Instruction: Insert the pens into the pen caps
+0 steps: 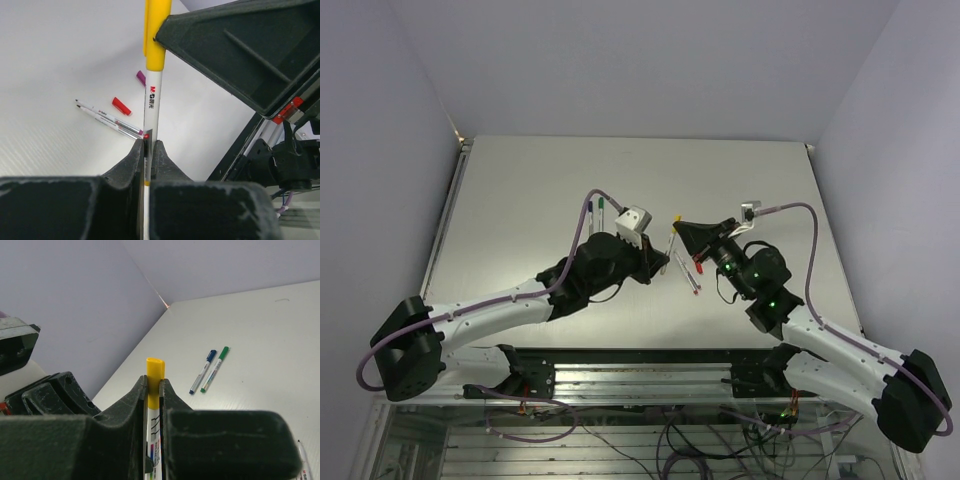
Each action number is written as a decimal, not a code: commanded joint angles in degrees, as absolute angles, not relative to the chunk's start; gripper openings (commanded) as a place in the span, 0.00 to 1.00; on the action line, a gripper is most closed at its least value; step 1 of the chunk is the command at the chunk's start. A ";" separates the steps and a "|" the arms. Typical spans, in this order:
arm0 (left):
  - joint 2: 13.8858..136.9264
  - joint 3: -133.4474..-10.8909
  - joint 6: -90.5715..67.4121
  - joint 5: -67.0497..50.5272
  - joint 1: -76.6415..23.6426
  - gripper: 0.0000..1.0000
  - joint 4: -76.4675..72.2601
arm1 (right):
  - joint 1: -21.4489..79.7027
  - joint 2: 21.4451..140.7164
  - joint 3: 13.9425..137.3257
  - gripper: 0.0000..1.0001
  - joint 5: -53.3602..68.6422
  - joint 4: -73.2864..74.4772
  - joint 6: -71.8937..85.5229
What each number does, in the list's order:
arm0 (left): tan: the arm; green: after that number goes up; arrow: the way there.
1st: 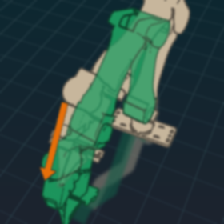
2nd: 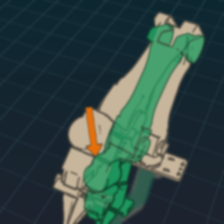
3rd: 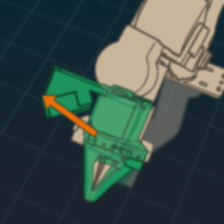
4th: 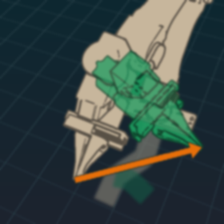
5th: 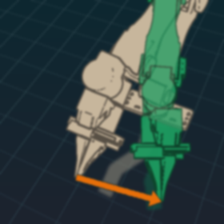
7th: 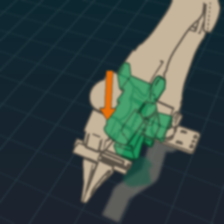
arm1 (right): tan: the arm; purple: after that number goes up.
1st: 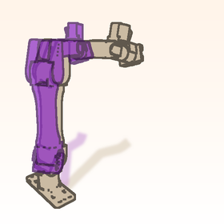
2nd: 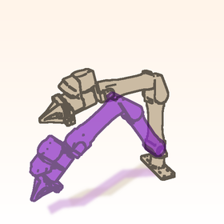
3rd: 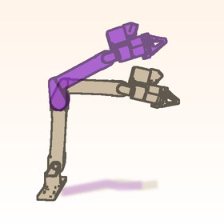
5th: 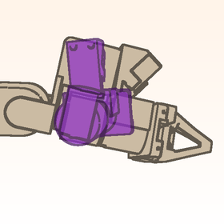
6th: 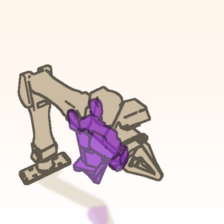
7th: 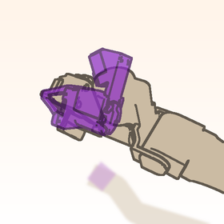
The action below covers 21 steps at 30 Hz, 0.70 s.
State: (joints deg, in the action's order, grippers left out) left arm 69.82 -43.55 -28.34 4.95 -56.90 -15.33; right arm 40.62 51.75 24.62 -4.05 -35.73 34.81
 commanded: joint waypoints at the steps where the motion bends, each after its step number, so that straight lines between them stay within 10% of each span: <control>1: 66.76 -47.45 -28.00 10.32 -53.36 0.07 -32.94 | 43.86 54.74 22.37 0.00 1.52 -20.74 33.07; 21: 66.02 -47.40 -26.66 15.19 -51.39 0.07 -20.23 | 46.51 56.25 29.03 0.03 -10.61 -16.32 29.64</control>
